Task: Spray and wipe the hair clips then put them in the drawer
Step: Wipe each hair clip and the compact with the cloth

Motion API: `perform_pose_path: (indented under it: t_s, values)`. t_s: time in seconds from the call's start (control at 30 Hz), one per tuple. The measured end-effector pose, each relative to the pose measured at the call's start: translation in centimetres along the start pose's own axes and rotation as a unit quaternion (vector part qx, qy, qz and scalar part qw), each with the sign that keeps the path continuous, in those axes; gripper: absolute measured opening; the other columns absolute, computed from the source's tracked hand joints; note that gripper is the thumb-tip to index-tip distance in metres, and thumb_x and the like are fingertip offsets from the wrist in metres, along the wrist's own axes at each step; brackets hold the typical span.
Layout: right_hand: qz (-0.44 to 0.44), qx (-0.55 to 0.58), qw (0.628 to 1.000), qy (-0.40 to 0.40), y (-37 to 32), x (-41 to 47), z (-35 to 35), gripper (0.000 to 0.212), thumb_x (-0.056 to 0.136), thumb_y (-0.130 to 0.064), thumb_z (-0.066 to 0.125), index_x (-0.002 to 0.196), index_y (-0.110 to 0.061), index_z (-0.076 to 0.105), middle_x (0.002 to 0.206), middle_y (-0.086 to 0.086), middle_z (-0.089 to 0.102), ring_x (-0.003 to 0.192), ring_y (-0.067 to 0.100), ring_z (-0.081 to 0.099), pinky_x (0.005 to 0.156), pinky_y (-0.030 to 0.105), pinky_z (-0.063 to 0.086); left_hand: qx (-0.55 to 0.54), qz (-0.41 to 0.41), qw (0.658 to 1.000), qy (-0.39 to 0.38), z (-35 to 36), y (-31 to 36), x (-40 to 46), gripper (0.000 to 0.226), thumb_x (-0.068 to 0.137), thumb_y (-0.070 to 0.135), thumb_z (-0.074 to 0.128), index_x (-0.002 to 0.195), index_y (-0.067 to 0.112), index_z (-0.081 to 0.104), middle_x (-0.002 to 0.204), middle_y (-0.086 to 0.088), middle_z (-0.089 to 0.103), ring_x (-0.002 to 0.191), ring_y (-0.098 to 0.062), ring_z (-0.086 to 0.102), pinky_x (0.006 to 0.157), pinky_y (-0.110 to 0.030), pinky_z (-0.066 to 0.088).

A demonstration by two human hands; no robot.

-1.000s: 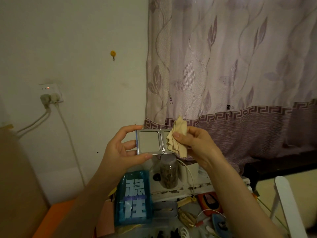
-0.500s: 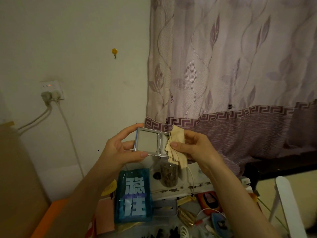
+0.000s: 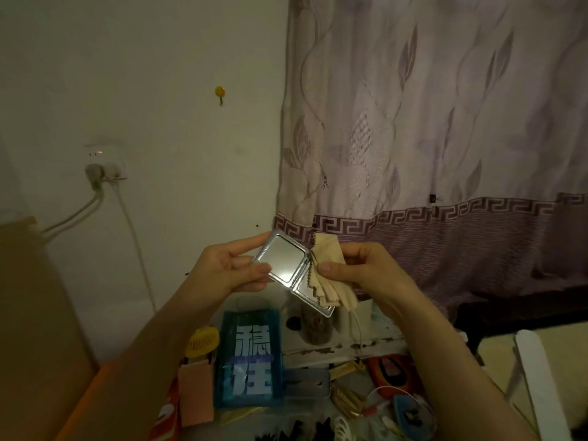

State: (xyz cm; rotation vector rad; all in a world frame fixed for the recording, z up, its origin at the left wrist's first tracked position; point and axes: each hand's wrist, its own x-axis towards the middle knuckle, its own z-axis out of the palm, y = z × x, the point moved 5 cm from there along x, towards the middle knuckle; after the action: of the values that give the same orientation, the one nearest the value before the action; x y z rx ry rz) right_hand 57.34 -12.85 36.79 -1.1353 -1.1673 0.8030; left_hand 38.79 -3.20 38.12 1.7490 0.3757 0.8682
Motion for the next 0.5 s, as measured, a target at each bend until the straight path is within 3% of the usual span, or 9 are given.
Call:
perform_pose_path:
  t_s: [0.2, 0.37, 0.5]
  values:
    - [0.013, 0.000, 1.000, -0.006, 0.3, 0.2, 0.3, 0.032, 0.064, -0.018, 0.074, 0.095, -0.008, 0.074, 0.086, 0.009, 0.075, 0.073, 0.016, 0.072, 0.061, 0.021, 0.055, 0.038, 0.002, 0.999, 0.030, 0.9, -0.1, 0.2, 0.042, 0.072, 0.018, 0.069, 0.113, 0.029, 0.065, 0.090, -0.001, 0.076, 0.075, -0.016, 0.073, 0.060, -0.017, 0.055]
    - [0.039, -0.016, 0.999, -0.006, 0.5, 0.7, 0.5, 0.031, 0.069, -0.016, 0.075, 0.099, -0.006, 0.073, 0.089, 0.012, 0.075, 0.074, 0.018, 0.071, 0.061, 0.026, 0.056, 0.072, -0.015, 0.997, 0.000, 1.8, 0.1, 0.5, 0.036, 0.081, 0.009, 0.067, 0.112, 0.027, 0.066, 0.085, 0.000, 0.076, 0.071, -0.011, 0.071, 0.060, -0.016, 0.054]
    - [0.071, 0.003, 0.997, -0.004, 0.9, 0.9, 0.8, 0.043, 0.062, -0.015, 0.077, 0.102, -0.002, 0.072, 0.091, 0.015, 0.074, 0.073, 0.020, 0.071, 0.062, 0.028, 0.057, 0.073, -0.020, 0.997, -0.003, 2.3, 0.4, 0.7, 0.031, 0.082, 0.011, 0.067, 0.110, 0.025, 0.067, 0.083, 0.002, 0.076, 0.069, -0.009, 0.071, 0.058, -0.015, 0.054]
